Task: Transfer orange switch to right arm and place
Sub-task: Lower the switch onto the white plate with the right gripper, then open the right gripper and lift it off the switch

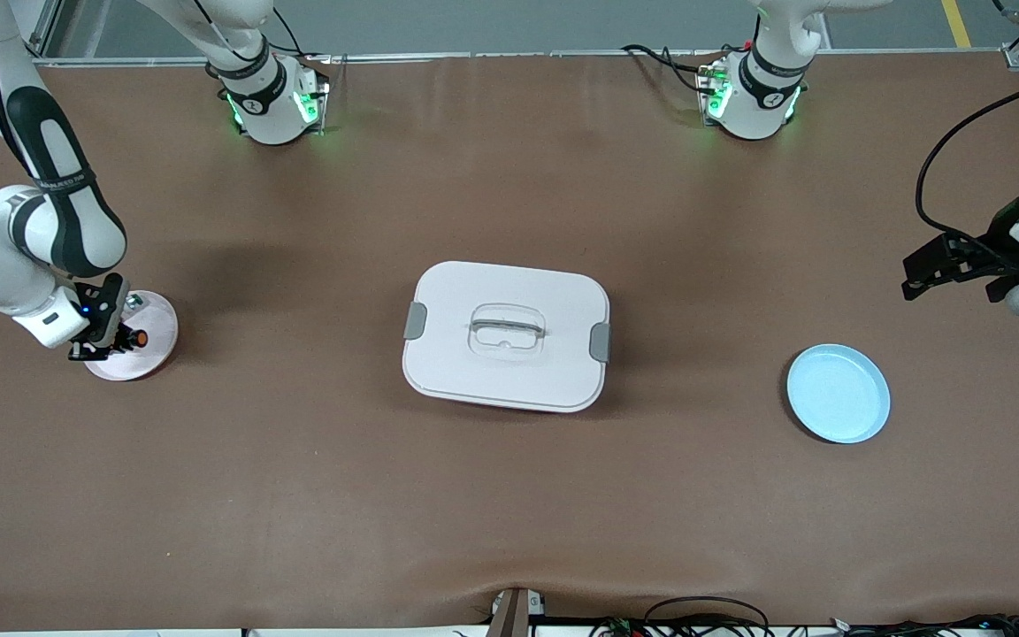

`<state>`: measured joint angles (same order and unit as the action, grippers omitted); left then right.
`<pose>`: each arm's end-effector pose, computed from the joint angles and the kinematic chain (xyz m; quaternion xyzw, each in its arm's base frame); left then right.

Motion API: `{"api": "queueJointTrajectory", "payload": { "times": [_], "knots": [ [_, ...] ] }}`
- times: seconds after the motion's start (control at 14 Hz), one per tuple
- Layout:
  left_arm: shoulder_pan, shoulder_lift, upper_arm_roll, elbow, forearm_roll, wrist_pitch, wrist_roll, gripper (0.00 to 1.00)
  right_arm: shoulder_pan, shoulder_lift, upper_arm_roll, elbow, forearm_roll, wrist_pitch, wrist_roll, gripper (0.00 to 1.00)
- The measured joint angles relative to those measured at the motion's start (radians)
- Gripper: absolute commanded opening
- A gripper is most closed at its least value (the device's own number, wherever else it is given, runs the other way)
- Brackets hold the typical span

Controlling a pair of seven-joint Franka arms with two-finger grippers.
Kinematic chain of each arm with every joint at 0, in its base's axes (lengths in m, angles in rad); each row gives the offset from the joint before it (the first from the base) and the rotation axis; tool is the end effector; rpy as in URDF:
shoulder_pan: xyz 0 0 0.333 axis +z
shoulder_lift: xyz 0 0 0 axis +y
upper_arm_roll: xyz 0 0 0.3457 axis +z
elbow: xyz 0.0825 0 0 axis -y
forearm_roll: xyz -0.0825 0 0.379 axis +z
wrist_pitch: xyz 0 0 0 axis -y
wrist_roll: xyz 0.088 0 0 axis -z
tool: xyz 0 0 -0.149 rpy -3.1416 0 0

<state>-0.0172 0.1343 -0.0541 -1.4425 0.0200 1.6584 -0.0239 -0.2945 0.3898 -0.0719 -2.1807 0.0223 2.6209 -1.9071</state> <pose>0.6061 -0.0382 0.6036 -0.9989 0.0238 -0.0411 0.0044 0.5390 -0.2073 0.2034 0.7219 0.6915 0.0038 0.0267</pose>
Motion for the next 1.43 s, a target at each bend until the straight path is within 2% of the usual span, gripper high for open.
{"api": "queueJointTrajectory", "payload": {
  "times": [0.64, 0.71, 0.79, 1.14, 1.43],
  "knots": [
    [-0.013, 0.0, -0.003, 0.001, 0.0, 0.0, -0.045, 1.0, -0.005, 0.069, -0.001, 0.012, 0.0, 0.065, -0.075, 0.0],
    [-0.013, 0.0, -0.003, 0.001, 0.0, 0.0, -0.045, 1.0, -0.005, 0.072, -0.001, 0.012, 0.0, 0.067, -0.075, 0.12],
    [-0.013, -0.001, -0.003, 0.001, 0.0, 0.0, -0.045, 1.0, -0.005, 0.073, -0.001, 0.013, 0.0, 0.068, -0.074, 0.99],
    [-0.015, -0.006, -0.004, 0.003, -0.024, 0.0, -0.046, 1.0, -0.005, 0.073, 0.0, 0.033, 0.001, 0.059, -0.059, 1.0],
    [-0.014, -0.01, -0.003, 0.003, -0.029, -0.001, -0.048, 1.0, -0.005, 0.067, 0.001, 0.09, 0.001, -0.057, -0.035, 1.0]
  ]
}}
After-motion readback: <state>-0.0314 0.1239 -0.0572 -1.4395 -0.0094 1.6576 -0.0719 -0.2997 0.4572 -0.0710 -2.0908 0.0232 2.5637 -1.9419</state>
